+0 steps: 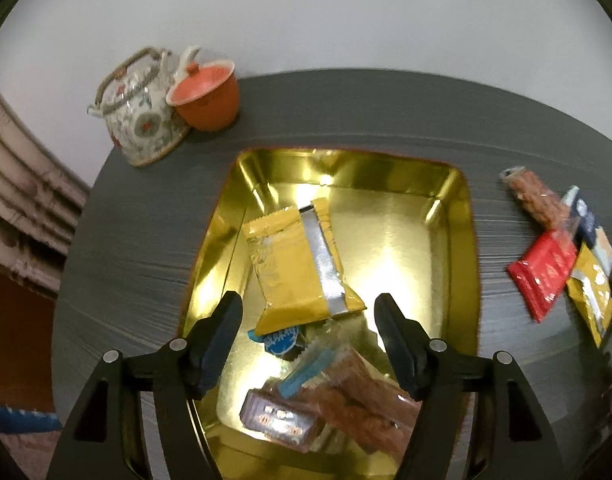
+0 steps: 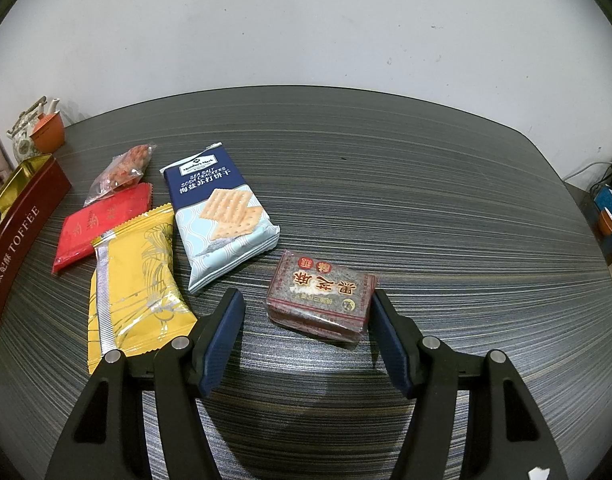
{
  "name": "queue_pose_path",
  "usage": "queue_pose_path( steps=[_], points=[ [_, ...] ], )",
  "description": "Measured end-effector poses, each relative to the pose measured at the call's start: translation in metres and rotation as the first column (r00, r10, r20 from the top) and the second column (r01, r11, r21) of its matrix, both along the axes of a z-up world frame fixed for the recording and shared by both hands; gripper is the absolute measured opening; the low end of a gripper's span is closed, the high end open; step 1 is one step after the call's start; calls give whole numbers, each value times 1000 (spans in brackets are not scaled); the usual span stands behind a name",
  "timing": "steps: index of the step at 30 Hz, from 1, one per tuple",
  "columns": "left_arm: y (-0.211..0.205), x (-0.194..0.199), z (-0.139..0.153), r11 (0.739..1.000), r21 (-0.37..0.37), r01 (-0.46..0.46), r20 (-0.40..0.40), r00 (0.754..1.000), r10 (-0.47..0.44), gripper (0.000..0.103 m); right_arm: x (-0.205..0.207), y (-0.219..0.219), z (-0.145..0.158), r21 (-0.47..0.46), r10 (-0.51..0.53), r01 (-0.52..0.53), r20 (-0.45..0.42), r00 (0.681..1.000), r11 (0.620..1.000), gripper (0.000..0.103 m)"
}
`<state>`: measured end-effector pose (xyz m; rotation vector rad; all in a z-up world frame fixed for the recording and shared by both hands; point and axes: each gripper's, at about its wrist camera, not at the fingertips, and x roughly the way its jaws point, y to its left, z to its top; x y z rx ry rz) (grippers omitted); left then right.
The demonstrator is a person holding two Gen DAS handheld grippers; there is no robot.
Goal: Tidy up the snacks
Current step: 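Carry the brown box toward the tray with the right tool while the left tool withdraws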
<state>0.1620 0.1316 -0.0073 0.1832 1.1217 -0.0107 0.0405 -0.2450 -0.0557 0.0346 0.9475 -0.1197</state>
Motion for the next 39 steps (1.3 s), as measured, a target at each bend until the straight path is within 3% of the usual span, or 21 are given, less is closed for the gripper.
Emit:
queue_pose_path(
  steps=[12, 17, 21, 30, 35, 39],
  points=[
    [14, -66, 37, 1000, 9, -11, 126, 992, 10, 69, -4, -6, 0, 10, -8, 8, 4, 1000, 1000, 58],
    [32, -84, 35, 998, -14, -58, 133, 989, 59, 69, -4, -7, 1, 8, -26, 26, 3, 1000, 1000, 57],
    [43, -95, 32, 996, 4, -84, 153, 985, 83, 69, -3, -9, 4, 7, -50, 50, 2, 999, 999, 45],
    [65, -108, 18, 989, -35, -143, 145, 979, 147, 69, -9, -5, 10, -45, -59, 59, -10, 998, 997, 42],
    [83, -113, 12, 978, -70, -197, 147, 968, 205, 69, -14, -1, 31, -58, -90, 91, 23, 996, 994, 42],
    [98, -111, 7, 965, -84, -248, 120, 959, 257, 69, -17, 20, 59, -41, -33, 36, 71, 997, 998, 42]
  ],
)
